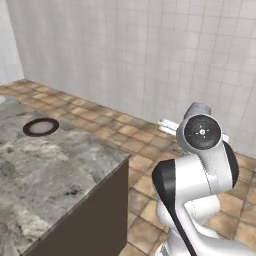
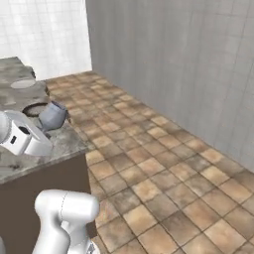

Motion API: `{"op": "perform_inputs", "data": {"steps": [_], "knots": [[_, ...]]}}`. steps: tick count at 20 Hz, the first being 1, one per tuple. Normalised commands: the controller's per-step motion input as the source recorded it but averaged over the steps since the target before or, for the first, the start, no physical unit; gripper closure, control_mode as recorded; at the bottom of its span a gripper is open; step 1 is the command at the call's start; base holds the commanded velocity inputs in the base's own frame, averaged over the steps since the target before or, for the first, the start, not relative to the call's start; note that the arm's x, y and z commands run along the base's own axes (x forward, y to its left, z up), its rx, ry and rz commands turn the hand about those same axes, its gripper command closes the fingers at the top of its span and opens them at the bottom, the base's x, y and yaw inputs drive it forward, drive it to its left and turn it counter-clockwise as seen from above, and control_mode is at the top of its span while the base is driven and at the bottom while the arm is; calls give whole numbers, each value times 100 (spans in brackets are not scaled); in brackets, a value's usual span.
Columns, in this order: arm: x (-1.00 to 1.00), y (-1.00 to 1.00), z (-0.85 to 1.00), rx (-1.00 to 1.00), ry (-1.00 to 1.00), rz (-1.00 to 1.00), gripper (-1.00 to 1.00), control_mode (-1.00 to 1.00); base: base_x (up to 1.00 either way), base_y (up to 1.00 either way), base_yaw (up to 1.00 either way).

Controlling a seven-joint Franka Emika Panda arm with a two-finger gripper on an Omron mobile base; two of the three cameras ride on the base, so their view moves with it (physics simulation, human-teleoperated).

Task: Retrieve the wine glasses from the counter and place one next to each plate.

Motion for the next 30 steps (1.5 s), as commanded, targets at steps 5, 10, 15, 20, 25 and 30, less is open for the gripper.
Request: {"op": "perform_inputs", "data": {"steps": [5, 10, 15, 20, 25, 30], "knots": [[0, 0, 0, 0, 0, 0, 100, 100, 10, 0, 100], [0, 0, 0, 0, 0, 0, 100, 100, 0, -16, 94], [0, 0, 0, 0, 0, 0, 100, 100, 0, -100, 42], [0, 0, 0, 0, 0, 0, 100, 100, 0, -100, 33], [0, 0, 0, 0, 0, 0, 100, 100, 12, -100, 49], [0, 0, 0, 0, 0, 0, 100, 100, 28, -100, 61]]}}
